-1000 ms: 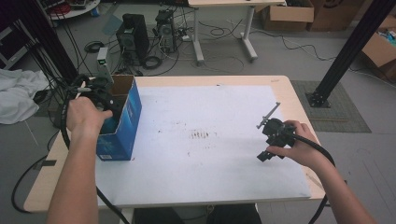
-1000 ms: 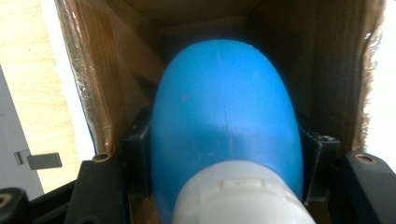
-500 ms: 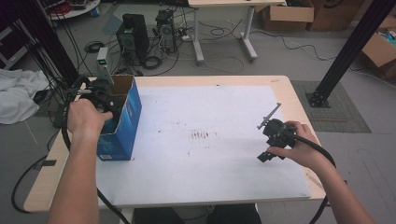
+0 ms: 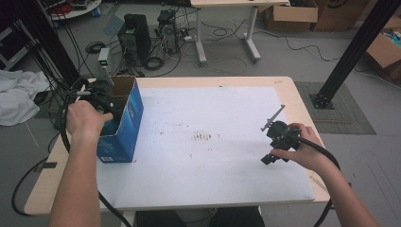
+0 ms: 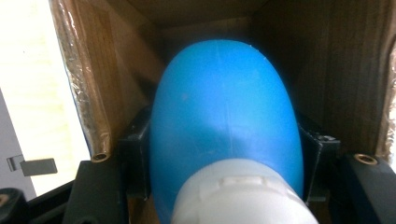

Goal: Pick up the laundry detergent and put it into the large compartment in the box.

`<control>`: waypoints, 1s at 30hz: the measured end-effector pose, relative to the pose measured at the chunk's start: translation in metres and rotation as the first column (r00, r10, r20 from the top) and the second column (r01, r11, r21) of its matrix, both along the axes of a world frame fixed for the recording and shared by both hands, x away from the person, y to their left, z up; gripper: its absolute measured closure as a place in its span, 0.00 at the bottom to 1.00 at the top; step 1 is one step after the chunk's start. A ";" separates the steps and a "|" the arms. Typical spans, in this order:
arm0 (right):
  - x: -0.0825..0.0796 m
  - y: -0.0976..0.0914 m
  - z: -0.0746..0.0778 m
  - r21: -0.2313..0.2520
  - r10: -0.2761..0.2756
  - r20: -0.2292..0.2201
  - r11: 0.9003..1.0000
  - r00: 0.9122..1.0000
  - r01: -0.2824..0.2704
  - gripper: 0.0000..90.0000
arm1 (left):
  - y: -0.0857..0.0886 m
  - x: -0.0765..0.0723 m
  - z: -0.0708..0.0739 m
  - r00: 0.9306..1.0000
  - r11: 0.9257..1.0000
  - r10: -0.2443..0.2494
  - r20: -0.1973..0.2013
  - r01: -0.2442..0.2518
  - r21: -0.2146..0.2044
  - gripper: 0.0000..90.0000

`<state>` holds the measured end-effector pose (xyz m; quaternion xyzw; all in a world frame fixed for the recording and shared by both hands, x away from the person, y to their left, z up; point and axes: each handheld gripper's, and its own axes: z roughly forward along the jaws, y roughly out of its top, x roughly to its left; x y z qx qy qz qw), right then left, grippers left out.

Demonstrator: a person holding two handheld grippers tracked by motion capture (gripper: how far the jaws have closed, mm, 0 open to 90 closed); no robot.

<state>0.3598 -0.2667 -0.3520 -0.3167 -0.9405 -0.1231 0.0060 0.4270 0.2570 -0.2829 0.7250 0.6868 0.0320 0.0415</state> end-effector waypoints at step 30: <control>0.000 0.000 0.006 -0.004 0.003 0.006 1.000 1.000 -0.003 0.23 | -0.001 0.000 0.000 1.000 1.000 -0.005 0.002 0.005 0.008 0.41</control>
